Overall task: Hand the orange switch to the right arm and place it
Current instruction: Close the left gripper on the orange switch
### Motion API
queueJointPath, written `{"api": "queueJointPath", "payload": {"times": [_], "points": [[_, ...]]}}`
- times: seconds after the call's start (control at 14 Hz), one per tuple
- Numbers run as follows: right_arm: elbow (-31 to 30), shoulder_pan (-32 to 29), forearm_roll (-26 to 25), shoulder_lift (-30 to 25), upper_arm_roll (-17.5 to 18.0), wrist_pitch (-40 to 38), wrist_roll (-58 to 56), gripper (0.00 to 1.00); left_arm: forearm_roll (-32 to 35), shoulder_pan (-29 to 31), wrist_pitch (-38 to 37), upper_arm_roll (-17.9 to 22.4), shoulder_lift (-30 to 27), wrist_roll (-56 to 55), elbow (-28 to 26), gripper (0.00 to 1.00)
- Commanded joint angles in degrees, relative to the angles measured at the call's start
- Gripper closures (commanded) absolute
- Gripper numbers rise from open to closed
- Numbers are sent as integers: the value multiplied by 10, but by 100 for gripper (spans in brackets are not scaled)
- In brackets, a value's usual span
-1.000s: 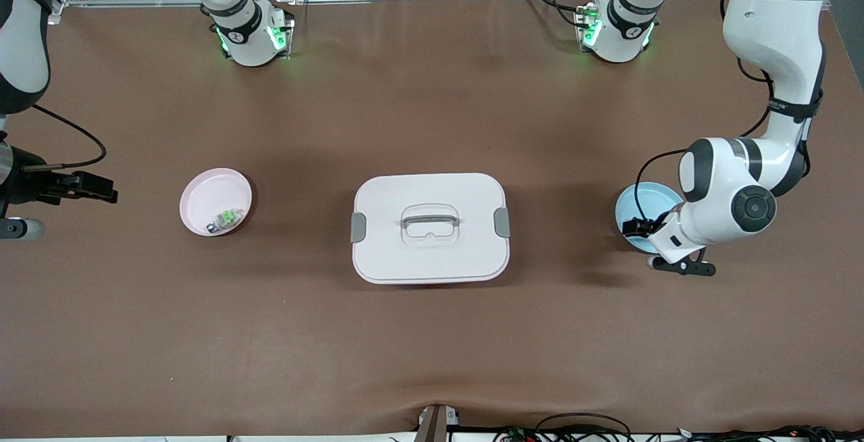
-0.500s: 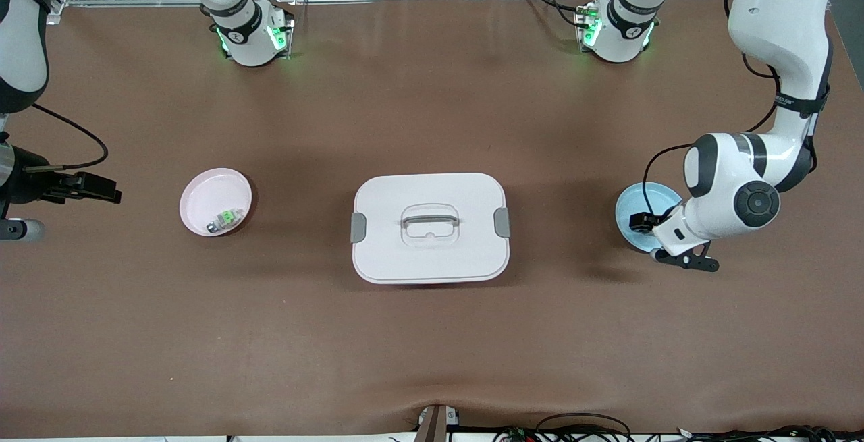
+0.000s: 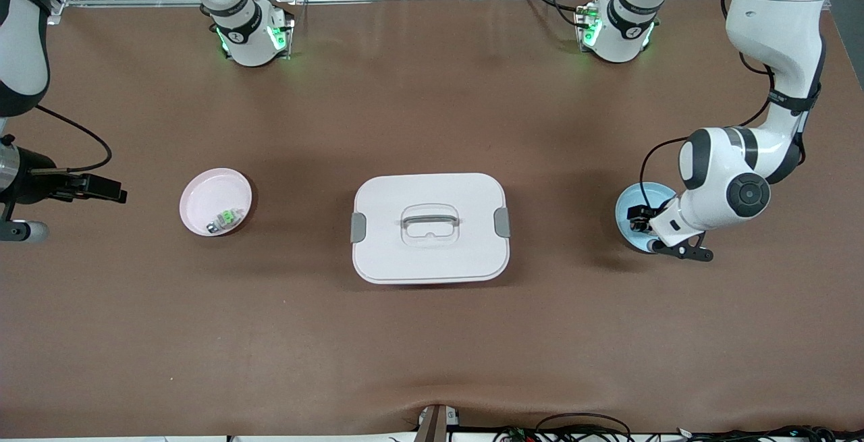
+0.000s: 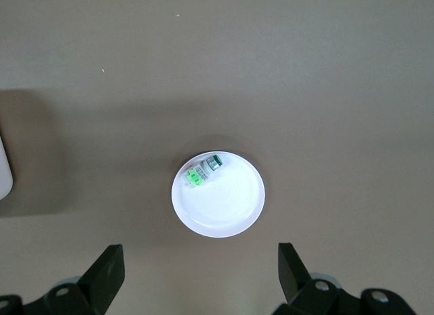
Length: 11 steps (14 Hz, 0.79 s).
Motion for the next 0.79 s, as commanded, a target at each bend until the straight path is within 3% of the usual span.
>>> {"api": "queueJointPath", "payload": {"times": [0.0, 0.71], "points": [[-4, -6, 9, -4, 3, -1, 7, 0, 10, 7, 37, -4, -17, 6, -35, 0], [-6, -5, 20, -4, 3, 3, 7, 0, 8, 12, 71, -5, 2, 6, -32, 0]]}}
